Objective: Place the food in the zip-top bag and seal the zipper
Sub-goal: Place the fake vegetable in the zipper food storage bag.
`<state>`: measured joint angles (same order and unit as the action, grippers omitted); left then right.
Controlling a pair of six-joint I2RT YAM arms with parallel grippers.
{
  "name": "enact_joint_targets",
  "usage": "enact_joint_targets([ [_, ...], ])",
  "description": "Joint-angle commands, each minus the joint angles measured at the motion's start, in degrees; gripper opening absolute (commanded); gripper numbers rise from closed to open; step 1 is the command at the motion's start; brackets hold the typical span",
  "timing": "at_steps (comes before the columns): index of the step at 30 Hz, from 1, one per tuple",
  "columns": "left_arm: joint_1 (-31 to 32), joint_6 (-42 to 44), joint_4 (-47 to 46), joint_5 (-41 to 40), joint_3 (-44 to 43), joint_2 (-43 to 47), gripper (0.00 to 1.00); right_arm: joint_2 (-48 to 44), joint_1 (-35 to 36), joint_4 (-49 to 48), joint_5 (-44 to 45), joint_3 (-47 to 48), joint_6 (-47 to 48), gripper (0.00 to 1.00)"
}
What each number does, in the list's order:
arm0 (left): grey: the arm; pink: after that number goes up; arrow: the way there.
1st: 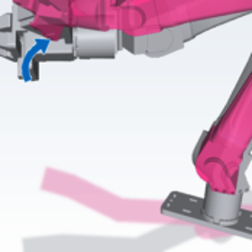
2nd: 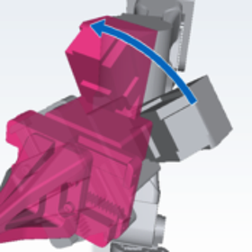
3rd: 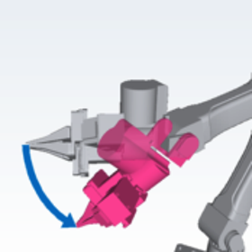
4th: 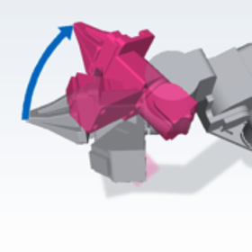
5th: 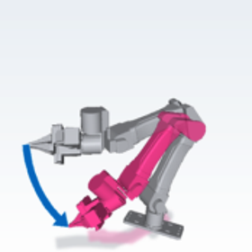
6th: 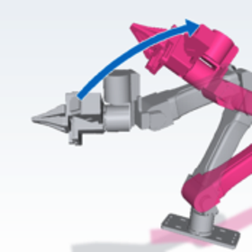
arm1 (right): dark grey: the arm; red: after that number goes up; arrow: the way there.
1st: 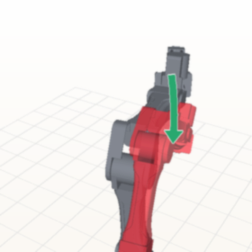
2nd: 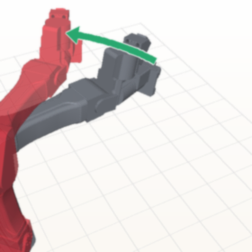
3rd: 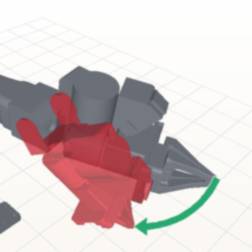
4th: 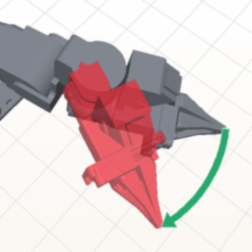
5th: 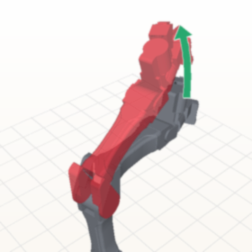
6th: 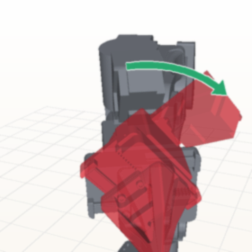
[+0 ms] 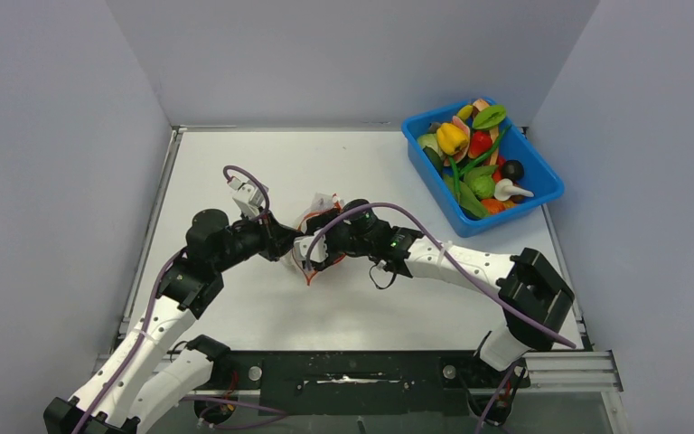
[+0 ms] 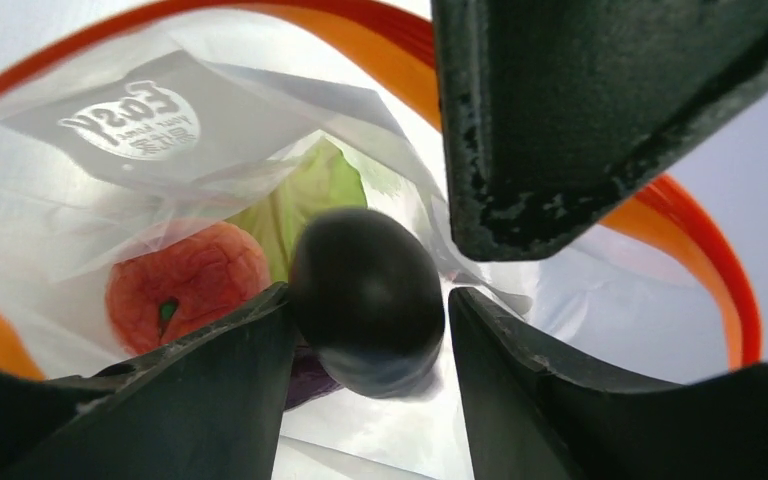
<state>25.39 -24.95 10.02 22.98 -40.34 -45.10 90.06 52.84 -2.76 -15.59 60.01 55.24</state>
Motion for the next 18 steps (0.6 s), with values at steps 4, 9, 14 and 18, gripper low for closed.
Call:
enact_joint_targets([
  [4,-0.3,-0.5,-3.8,-1.4,-1.5,0.7,0.00,-0.2,0.6,-3.8,2.0,1.1,-1.5,0.64],
  [9,-0.3,-0.5,-3.9,-2.5,-1.4,0.1,0.00,-4.7,0.7,-1.9,1.6,-1.2,-2.1,0.67],
  [14,-0.3,-0.2,-4.0,-3.5,-0.9,-0.2,0.00,-9.5,0.7,0.8,-1.5,-3.4,-4.2,0.67],
  [18,-0.3,0.8,-4.0,-3.7,-0.8,-0.3,0.00,-13.6,-0.5,-1.7,-1.0,-6.7,-8.0,0.67],
])
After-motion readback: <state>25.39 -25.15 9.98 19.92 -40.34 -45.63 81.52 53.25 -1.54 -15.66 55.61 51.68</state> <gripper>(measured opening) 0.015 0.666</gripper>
